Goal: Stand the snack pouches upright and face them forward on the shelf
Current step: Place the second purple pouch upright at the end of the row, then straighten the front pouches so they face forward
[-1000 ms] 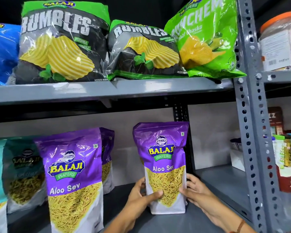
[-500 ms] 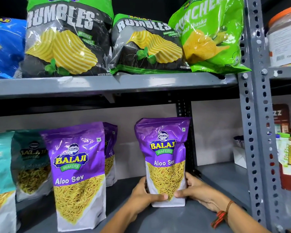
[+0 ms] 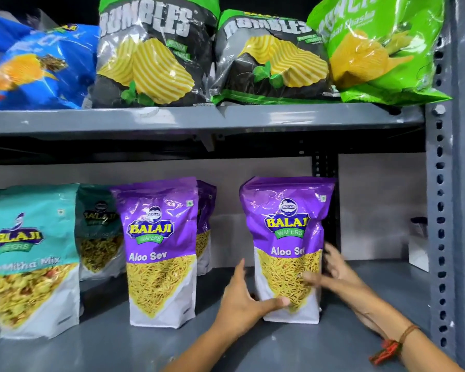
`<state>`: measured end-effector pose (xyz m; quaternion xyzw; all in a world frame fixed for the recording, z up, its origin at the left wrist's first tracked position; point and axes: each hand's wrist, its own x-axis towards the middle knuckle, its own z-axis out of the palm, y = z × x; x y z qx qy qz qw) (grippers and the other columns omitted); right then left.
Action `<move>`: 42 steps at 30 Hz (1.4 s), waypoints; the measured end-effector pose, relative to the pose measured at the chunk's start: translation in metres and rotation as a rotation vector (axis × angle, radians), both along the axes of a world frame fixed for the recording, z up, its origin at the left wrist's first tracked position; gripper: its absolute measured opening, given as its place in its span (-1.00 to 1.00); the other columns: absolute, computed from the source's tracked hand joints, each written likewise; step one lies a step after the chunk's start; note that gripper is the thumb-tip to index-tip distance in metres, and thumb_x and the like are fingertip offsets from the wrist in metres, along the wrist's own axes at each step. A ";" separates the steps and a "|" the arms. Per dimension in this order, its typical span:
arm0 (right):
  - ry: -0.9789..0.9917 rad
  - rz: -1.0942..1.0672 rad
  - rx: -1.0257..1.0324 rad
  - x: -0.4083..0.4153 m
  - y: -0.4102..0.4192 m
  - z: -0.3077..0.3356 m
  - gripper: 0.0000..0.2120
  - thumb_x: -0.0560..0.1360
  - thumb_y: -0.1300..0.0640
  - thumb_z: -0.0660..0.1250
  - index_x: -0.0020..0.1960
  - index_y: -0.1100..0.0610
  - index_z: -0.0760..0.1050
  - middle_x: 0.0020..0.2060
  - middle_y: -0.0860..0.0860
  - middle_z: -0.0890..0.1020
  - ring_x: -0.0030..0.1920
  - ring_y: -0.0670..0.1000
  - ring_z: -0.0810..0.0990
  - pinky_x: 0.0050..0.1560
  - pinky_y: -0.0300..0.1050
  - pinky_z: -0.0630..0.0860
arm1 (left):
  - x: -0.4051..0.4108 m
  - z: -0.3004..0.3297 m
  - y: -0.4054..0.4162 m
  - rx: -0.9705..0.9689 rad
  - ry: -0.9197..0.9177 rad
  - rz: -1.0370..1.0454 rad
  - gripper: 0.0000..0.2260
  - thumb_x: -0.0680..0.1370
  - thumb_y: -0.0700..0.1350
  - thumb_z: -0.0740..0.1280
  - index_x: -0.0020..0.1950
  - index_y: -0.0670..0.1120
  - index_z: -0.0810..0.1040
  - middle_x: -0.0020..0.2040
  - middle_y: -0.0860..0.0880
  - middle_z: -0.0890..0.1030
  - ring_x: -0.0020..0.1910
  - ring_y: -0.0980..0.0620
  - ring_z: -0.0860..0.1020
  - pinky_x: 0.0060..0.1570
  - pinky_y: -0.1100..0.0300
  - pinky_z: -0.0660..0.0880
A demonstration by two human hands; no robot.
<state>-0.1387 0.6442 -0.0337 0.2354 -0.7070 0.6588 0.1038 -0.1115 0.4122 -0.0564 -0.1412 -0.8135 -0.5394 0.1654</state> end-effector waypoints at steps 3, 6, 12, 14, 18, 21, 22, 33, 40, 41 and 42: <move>0.387 -0.397 -0.032 0.021 -0.024 0.023 -0.25 0.22 -0.09 0.61 0.33 -0.19 0.36 0.26 -0.28 0.49 0.31 -0.32 0.44 0.38 -0.15 0.28 | 0.027 0.019 -0.038 -0.050 0.455 0.285 -0.06 0.25 0.42 0.44 0.54 0.14 0.20 0.56 0.21 0.26 0.52 0.26 0.24 0.47 0.20 0.28; 0.712 -0.678 0.061 0.049 -0.073 0.037 -0.41 0.32 -0.19 0.51 0.29 -0.11 0.42 0.16 -0.30 0.48 0.25 -0.10 0.50 0.29 -0.19 0.38 | 0.042 0.041 -0.089 -0.022 0.815 0.500 -0.16 0.36 0.34 0.40 0.55 0.11 0.16 0.60 0.05 0.14 0.58 0.21 0.06 0.48 0.43 0.06; 0.486 -0.353 0.252 0.053 -0.185 0.019 -0.26 0.28 -0.16 0.52 0.37 -0.24 0.26 0.28 -0.19 0.47 0.29 -0.18 0.47 0.26 -0.23 0.46 | 0.034 0.028 -0.181 0.171 0.510 0.571 0.18 0.12 0.49 0.42 0.58 0.09 -0.04 0.57 0.02 0.11 0.58 0.09 0.09 0.51 0.22 0.06; 0.190 -0.199 0.291 0.036 -0.215 0.003 -0.09 0.29 -0.04 0.58 0.46 -0.17 0.12 0.43 -0.02 0.38 0.41 -0.05 0.39 0.42 0.00 0.40 | 0.024 0.014 -0.214 0.173 0.248 0.389 0.35 0.00 0.43 0.52 0.60 0.05 -0.11 0.60 -0.04 0.12 0.57 0.02 0.14 0.54 0.05 0.11; -0.179 -0.038 0.303 0.012 -0.241 -0.025 -0.06 0.35 0.19 0.57 0.54 0.09 0.06 0.40 0.09 0.43 0.40 0.06 0.43 0.45 0.04 0.38 | 0.005 -0.006 -0.254 0.075 -0.176 0.038 0.40 -0.04 0.19 0.65 0.60 -0.09 -0.09 0.49 -0.03 0.36 0.45 0.05 0.37 0.47 0.09 0.29; -0.227 0.035 0.218 0.011 -0.249 -0.036 -0.29 0.25 0.17 0.60 0.31 -0.02 0.36 0.25 -0.03 0.60 0.25 -0.06 0.58 0.30 -0.12 0.52 | -0.003 -0.017 -0.264 0.016 -0.267 -0.109 0.08 0.03 0.08 0.67 0.45 -0.04 0.26 0.27 0.08 0.58 0.12 0.30 0.62 0.06 0.43 0.52; -0.220 0.044 0.202 0.012 -0.251 -0.037 -0.36 0.25 0.18 0.59 0.24 -0.03 0.41 0.23 -0.03 0.63 0.24 -0.07 0.60 0.27 -0.14 0.53 | -0.004 -0.018 -0.264 0.019 -0.264 -0.126 -0.05 0.03 0.06 0.68 0.35 -0.01 0.36 0.20 0.10 0.62 0.02 0.34 0.65 -0.07 0.47 0.53; -0.269 0.150 0.222 0.034 -0.235 -0.019 -0.45 0.44 0.41 0.42 0.34 0.07 0.39 0.26 0.07 0.62 0.26 0.00 0.60 0.23 -0.20 0.54 | 0.017 -0.020 -0.242 -0.089 -0.182 0.090 -0.26 0.01 0.26 0.61 0.12 0.12 0.51 0.06 0.22 0.66 0.03 0.25 0.63 0.07 0.25 0.56; -0.233 0.109 0.291 0.036 -0.227 -0.020 -0.05 0.25 0.05 0.63 0.50 -0.04 0.19 0.33 -0.10 0.55 0.30 -0.12 0.55 0.32 -0.14 0.50 | 0.035 -0.015 -0.229 -0.055 -0.200 0.101 -0.10 0.05 0.25 0.61 0.34 0.06 0.43 0.23 0.14 0.62 0.15 0.18 0.59 0.21 0.20 0.52; -0.186 0.037 0.258 0.036 -0.230 -0.020 0.10 0.17 -0.06 0.66 0.53 -0.08 0.10 0.41 -0.13 0.46 0.37 -0.11 0.46 0.42 -0.06 0.40 | 0.039 -0.012 -0.229 -0.037 -0.172 0.110 -0.04 0.05 0.28 0.60 0.38 0.03 0.40 0.26 0.15 0.59 0.16 0.20 0.58 0.21 0.24 0.51; -0.112 -0.063 0.201 0.036 -0.234 -0.018 0.19 0.11 -0.16 0.65 0.55 -0.12 0.03 0.46 -0.15 0.35 0.43 -0.12 0.34 0.48 -0.04 0.29 | 0.044 -0.009 -0.230 -0.029 -0.114 0.142 0.00 0.05 0.34 0.57 0.41 0.01 0.39 0.27 0.17 0.56 0.18 0.21 0.57 0.22 0.27 0.49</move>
